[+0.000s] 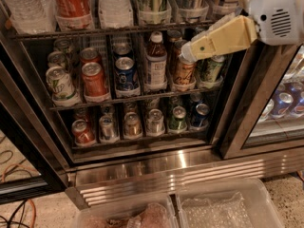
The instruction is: Pick redbull can from top shelf of fridge
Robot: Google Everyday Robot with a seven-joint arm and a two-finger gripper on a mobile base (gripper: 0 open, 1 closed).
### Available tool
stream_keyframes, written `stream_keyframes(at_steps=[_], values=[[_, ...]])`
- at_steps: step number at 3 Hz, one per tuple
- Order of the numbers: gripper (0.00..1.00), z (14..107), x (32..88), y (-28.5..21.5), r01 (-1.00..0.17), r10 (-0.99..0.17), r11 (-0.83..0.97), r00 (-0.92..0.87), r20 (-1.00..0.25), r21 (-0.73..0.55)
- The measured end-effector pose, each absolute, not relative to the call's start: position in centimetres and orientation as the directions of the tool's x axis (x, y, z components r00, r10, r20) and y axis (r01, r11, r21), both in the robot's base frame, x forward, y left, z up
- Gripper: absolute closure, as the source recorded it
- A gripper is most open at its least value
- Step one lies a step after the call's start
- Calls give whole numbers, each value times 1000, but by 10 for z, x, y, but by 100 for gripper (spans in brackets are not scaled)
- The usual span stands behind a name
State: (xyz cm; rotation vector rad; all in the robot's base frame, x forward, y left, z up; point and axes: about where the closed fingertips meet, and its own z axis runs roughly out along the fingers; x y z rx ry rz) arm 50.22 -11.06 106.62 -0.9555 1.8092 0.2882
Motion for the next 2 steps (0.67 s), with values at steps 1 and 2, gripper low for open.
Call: stream_keyframes(at_steps=[1,2], values=[[0,1066,502,-111,-720,-475,656,-160,-866,-227],[0,1066,502,-108,-714,-444,672,-172,-879,-200]])
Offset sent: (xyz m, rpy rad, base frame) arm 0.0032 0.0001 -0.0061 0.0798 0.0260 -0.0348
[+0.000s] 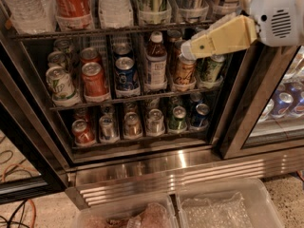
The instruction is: Pick redbull can from top shelf of fridge
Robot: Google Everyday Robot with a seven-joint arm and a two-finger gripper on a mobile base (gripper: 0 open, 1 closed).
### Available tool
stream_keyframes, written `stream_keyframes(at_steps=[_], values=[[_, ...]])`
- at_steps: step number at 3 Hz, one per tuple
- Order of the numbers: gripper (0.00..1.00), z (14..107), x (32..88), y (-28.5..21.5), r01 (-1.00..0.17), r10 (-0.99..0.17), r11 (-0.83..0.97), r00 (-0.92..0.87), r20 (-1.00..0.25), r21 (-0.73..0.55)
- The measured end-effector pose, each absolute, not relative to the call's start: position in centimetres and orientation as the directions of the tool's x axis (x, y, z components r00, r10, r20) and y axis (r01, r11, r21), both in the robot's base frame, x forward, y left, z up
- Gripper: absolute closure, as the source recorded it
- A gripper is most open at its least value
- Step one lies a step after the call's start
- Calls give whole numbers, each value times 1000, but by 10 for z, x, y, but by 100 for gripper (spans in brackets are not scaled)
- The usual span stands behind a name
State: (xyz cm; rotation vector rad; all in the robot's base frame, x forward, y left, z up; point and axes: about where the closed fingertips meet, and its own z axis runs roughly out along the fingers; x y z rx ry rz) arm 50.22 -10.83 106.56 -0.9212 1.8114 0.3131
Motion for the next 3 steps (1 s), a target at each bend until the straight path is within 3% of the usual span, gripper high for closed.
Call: stream_keyframes(at_steps=[3], values=[[0,1059,521,-97,-607,-160,794,-169,-973,-25]])
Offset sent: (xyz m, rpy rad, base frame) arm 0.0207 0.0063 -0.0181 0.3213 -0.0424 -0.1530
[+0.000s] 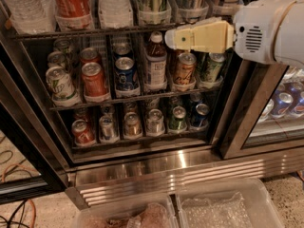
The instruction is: Pick redbull can from top shelf of fridge
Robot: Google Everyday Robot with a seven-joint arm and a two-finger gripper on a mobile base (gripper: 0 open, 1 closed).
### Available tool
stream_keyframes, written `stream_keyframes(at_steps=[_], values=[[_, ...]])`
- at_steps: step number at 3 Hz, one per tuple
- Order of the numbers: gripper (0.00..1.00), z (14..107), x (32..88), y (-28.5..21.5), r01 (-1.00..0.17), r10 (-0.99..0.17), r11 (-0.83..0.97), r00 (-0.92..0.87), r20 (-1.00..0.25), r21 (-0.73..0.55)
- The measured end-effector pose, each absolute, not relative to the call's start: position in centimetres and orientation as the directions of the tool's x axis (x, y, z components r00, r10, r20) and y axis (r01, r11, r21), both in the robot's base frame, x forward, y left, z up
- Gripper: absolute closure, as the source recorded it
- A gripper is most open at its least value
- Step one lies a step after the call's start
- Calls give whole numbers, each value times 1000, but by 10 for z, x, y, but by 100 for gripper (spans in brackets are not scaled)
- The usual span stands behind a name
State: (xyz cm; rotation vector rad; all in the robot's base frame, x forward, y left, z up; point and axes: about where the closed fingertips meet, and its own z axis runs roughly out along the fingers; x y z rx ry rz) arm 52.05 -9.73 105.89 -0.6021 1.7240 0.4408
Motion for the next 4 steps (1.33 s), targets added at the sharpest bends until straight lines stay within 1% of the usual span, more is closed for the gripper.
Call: stream_keyframes(at_steps=[1,2,3,4], values=[[0,1061,519,-95,-608,-158,793,-161,-974,-28],[0,1063,528,-88,-618,-123,786,-124,-985,-20],[0,1075,540,-74,-640,-76,768,-57,-995,-22],[0,1101,540,-65,-667,-64,743,8,-998,-53]])
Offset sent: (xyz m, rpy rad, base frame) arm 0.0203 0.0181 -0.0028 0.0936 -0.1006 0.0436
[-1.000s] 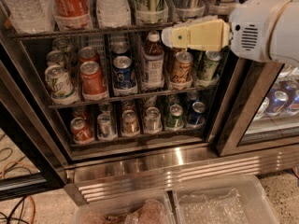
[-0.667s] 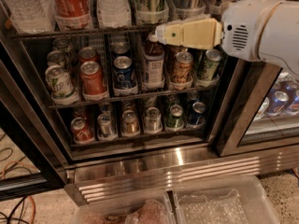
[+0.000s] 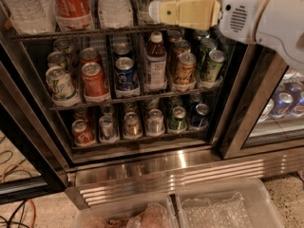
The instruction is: Pick redbull can from top shelf of fridge
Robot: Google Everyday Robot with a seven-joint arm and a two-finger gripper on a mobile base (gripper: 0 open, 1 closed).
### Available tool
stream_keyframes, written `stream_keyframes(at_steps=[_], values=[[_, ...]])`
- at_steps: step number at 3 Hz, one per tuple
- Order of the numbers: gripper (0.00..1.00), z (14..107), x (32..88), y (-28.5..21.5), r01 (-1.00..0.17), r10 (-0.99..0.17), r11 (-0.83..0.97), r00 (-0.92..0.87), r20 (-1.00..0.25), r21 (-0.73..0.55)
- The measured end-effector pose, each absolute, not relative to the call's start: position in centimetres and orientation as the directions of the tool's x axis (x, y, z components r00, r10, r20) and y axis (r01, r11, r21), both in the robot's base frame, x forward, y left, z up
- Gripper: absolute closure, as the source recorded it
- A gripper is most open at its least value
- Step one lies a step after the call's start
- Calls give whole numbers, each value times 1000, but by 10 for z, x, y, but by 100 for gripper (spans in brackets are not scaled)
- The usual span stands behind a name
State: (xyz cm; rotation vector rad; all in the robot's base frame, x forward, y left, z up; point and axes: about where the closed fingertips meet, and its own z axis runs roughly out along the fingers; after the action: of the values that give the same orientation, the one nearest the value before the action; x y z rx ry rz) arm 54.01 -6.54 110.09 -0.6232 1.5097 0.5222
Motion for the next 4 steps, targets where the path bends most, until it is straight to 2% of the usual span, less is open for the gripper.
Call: stream_keyframes(at_steps=[1,4], values=[[0,1113,547,-63,-680,-56,728,67,-996,-87],[0,1071,590,-74,-681,15,731,71,-997,-37]])
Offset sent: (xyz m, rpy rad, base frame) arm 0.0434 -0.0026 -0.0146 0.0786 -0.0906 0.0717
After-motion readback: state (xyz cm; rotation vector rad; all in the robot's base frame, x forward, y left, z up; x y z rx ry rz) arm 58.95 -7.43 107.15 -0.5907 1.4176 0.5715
